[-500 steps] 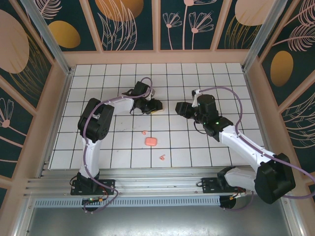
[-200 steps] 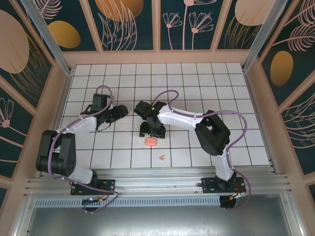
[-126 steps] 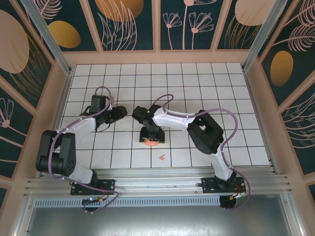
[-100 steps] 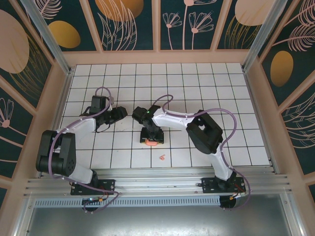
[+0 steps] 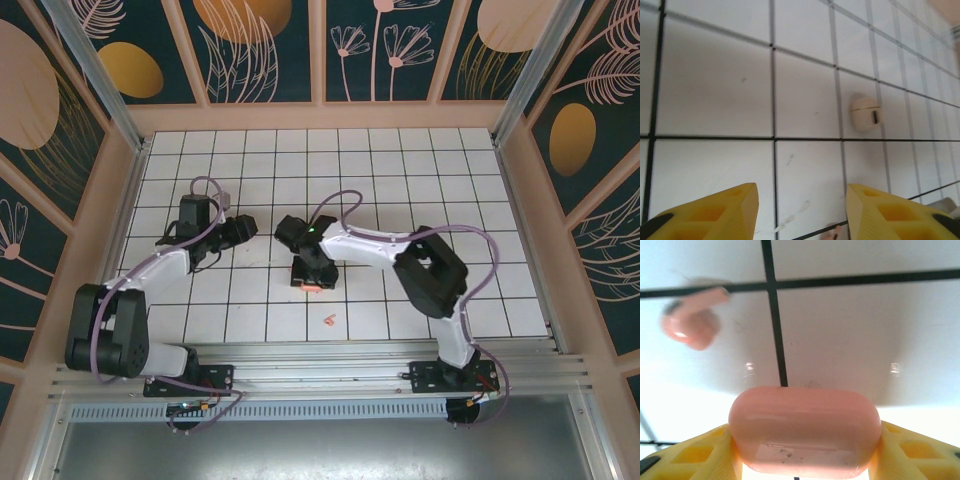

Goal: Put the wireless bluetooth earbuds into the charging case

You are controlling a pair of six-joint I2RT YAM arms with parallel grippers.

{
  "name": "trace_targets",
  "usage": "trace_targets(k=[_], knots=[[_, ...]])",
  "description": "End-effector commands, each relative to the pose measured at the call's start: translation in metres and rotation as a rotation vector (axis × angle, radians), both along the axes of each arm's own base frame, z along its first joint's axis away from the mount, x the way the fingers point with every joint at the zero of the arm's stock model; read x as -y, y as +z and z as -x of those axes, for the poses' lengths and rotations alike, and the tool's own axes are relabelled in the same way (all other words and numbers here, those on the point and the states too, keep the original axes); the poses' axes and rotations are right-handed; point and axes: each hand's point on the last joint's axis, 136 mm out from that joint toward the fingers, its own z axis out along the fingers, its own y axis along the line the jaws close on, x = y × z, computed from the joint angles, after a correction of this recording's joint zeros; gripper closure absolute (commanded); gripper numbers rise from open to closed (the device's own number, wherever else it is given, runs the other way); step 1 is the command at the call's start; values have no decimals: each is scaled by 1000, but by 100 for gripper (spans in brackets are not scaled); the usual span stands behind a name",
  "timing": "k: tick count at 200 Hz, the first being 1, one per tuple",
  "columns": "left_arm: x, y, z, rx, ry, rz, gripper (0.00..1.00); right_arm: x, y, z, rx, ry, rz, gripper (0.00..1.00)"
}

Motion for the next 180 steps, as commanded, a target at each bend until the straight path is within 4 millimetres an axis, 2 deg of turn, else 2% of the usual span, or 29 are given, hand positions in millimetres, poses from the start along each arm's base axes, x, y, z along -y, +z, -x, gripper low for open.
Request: trace_targets(k=[1,26,54,72,90,118,180], knots=[[14,57,-6,284,-110,41,53,-14,89,-44,263,-102,-302,45],[24,112,9,577,-204,68,53,-19,150,-62,416,-131,-621,46],[37,157,46,909,-325,61,51,-20,194,-70,514,-119,-817,48],[52,163,71,1059,-430,14,49,-29,213,-69,530,-56,-890,48],[70,158,85,1109,-529,-23,49,-32,227,-71,550,-38,-923,49],[76,158,94,1143,-553,-14,48,-38,245,-72,565,-32,-1005,49],[74,167,92,1147,-505,23,49,-69,250,-48,502,24,-1114,49]])
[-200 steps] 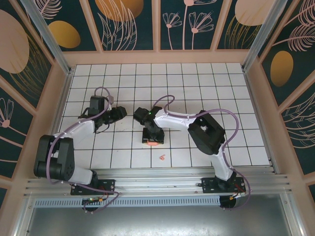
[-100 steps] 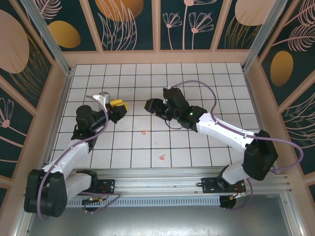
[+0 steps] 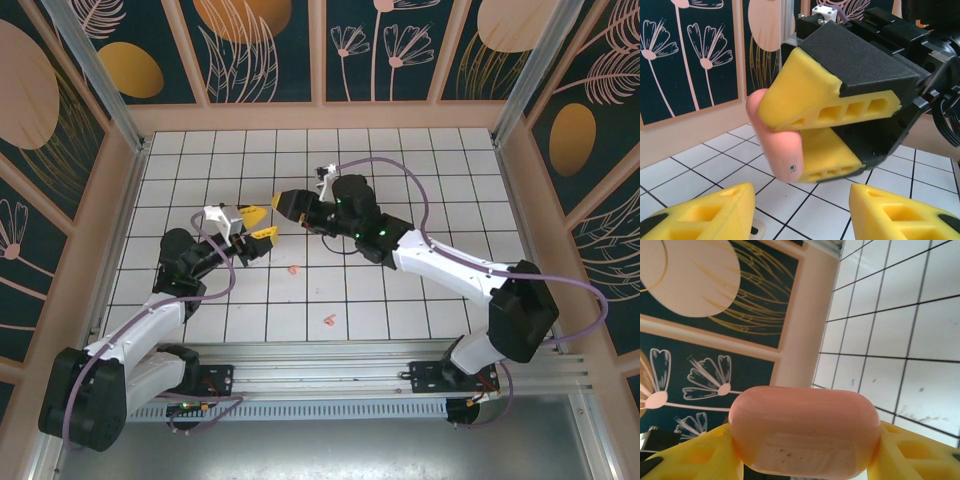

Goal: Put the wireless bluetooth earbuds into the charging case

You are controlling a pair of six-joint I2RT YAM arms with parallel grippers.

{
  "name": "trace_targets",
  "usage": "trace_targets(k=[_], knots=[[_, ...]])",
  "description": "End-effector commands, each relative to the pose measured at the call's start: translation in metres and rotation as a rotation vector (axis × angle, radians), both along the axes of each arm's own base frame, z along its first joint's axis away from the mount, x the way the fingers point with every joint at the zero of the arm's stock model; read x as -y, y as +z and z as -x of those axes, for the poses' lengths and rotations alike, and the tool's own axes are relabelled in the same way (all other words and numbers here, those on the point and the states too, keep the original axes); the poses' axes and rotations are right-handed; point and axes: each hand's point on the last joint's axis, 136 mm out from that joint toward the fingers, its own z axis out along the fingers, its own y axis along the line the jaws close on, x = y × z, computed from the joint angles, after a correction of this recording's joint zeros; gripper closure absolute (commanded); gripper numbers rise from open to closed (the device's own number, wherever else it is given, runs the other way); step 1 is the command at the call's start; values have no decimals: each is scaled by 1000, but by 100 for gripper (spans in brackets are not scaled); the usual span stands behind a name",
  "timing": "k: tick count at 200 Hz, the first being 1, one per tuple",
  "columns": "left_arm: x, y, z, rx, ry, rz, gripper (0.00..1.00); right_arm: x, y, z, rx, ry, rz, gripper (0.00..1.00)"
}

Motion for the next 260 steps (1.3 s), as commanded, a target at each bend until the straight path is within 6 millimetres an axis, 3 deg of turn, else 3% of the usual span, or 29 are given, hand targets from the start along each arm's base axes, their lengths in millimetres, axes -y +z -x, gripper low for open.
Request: trace_targets(k=[1,111,178,227,260], knots=[[0,16,5,65,-6,41,49,-16,17,10,19,53,-89,49],[-2,17,-9,-22,30,91,56,-24,19,34,9,107,-142,48],[1,17,-9,-48,9,87,74,-24,21,40,31,117,-137,45],[4,29,-3,-41,-41,117,82,-1,23,37,153,60,-20,26],[8,40,2,-42,-92,146,82,28,39,37,333,20,57,23]])
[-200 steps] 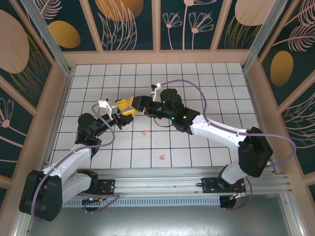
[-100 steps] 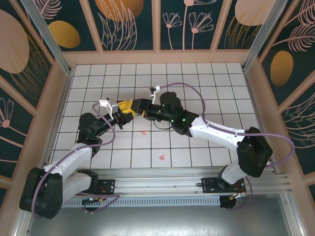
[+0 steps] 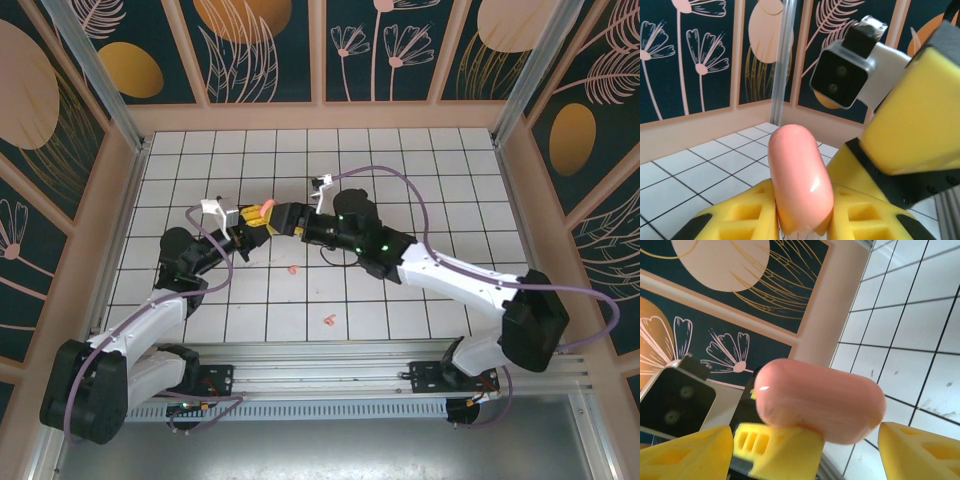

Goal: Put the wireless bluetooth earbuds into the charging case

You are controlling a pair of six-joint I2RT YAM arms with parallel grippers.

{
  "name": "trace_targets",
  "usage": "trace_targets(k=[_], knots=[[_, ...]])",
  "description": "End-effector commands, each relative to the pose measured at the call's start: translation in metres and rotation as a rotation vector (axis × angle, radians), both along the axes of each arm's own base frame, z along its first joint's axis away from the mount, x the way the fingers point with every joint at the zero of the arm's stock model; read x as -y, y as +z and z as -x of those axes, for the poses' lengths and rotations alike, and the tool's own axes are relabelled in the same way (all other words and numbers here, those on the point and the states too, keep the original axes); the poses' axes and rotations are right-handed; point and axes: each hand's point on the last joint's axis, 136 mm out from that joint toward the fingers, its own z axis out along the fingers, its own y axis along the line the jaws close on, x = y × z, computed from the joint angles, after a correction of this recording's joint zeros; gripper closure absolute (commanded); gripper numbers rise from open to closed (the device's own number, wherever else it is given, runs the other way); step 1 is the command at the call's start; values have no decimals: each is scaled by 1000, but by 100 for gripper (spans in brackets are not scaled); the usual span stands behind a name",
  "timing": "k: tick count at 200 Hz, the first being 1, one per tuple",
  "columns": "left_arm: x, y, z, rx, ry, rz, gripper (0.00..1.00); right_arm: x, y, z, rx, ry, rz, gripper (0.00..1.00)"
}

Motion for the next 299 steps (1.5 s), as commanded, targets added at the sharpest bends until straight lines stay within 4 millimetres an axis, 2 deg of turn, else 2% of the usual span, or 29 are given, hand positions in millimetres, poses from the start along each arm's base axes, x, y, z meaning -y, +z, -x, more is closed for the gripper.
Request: trace_targets(k=[1,26,49,79,95,112,120,166,214,249,299], knots=[[4,25,6,36,-62,47,82,26,22,1,203,-39,59,23],[7,40,12,59,-102,65,82,48,39,2,366,3,90,23],[9,53,20,74,-153,91,82,62,53,9,566,106,127,29],[13,64,31,111,-213,82,81,77,54,11,771,248,221,32],[15,67,34,124,-232,71,81,77,56,19,887,352,242,33],[18,69,39,130,-262,65,81,74,56,35,1049,476,236,36],[19,69,41,134,-272,63,81,72,57,35,1087,488,241,36],[25,72,47,156,-319,31,80,51,48,25,1086,636,260,40],[29,75,49,164,-336,24,80,33,40,30,1085,747,244,42],[29,73,50,160,-341,21,80,28,44,34,1103,773,216,49],[30,71,52,156,-351,19,80,29,55,37,1129,767,183,52]])
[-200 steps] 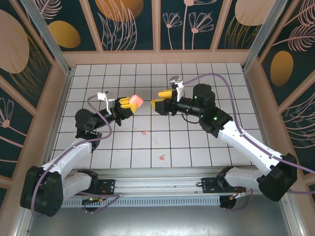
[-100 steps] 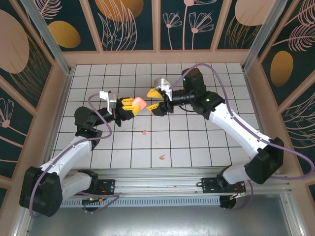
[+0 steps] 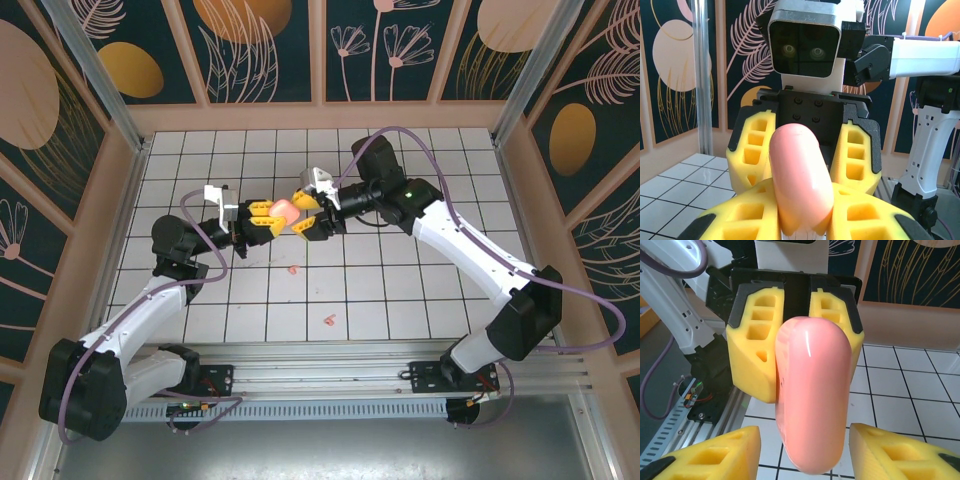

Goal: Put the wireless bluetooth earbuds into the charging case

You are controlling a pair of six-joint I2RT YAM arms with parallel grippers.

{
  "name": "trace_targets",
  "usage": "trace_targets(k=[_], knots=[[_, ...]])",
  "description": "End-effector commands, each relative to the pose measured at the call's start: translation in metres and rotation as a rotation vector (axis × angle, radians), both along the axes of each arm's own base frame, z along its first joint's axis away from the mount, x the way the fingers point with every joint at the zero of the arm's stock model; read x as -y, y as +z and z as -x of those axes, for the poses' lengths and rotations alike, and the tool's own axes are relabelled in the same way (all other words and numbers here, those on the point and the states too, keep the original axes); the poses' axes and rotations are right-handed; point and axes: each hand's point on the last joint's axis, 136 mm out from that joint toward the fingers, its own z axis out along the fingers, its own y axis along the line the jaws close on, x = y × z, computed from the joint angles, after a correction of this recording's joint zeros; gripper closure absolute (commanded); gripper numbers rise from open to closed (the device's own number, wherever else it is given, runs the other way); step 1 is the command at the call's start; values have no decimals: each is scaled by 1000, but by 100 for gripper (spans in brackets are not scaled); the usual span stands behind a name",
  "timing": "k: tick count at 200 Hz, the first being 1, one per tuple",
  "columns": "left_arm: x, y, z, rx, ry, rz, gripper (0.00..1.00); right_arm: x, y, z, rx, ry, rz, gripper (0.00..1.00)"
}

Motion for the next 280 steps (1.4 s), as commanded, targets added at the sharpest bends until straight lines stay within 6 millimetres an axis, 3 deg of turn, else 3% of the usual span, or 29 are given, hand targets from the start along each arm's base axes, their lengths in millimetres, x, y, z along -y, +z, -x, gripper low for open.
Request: trace_targets(k=[1,46,73,89,122,152,180,217,280], knots=[[3,9,8,53,-30,-1,80,-1,21,9,29,50,-51,52],[3,6,8,51,-28,-8,80,-2,26,10,30,59,-67,65],[4,2,5,47,-21,-25,79,-1,25,11,21,62,-57,84],[3,-2,2,45,0,-44,72,2,22,12,16,47,-33,89],[3,-20,-10,94,76,-172,50,18,-4,-2,46,-114,110,90],[2,-51,-15,161,94,-354,46,42,-34,-19,156,-284,308,91],[1,-73,-11,215,68,-437,44,52,-55,-25,260,-342,473,91],[0,-83,-8,238,50,-460,41,41,-67,-23,327,-309,579,90],[5,-91,-4,203,-12,-464,46,12,-60,-17,400,-239,540,89]])
